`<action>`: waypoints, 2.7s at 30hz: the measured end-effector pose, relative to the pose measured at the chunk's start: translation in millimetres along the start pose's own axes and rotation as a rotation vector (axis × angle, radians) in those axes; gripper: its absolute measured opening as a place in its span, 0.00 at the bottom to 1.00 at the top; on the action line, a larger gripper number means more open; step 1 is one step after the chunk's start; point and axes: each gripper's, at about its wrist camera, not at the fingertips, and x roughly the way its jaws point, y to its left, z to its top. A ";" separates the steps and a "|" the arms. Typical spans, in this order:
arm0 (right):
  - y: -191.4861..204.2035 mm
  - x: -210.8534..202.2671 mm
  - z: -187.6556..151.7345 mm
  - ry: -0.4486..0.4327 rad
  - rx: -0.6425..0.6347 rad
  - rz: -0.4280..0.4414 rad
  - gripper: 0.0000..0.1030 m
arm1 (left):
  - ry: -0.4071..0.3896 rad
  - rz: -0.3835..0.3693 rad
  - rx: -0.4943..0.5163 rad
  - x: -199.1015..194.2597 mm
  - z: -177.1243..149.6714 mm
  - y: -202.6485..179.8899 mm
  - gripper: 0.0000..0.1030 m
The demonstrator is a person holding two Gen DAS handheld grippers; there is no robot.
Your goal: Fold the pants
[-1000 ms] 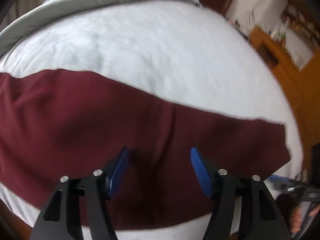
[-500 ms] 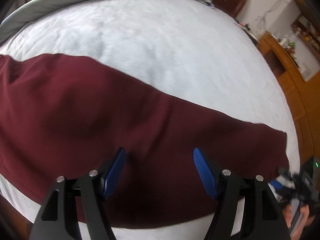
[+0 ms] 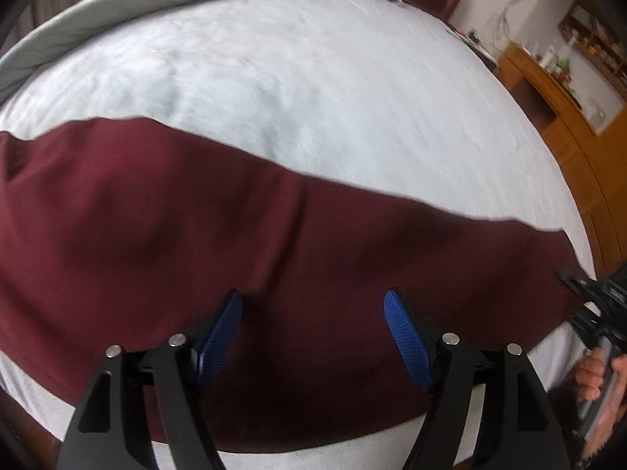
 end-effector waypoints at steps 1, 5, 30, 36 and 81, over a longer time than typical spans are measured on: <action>8.6 -5.6 2.7 -0.015 -0.026 0.004 0.14 | -0.018 0.014 -0.003 -1.5 4.5 1.7 0.73; 39.4 -35.4 19.7 -0.088 -0.105 0.046 0.12 | -0.047 0.016 0.003 -4.6 14.4 -3.8 0.73; 5.5 -81.9 -9.3 -0.035 -0.131 -0.571 0.57 | -0.030 0.010 0.139 -2.2 -2.1 -48.6 0.76; 59.7 -46.9 -30.7 0.019 -0.265 -0.372 0.56 | -0.028 -0.024 0.131 -11.8 -9.6 -55.1 0.76; 199.9 159.3 -154.4 0.390 -0.637 -0.274 0.63 | -0.039 -0.036 -0.744 -97.0 -45.3 260.8 0.46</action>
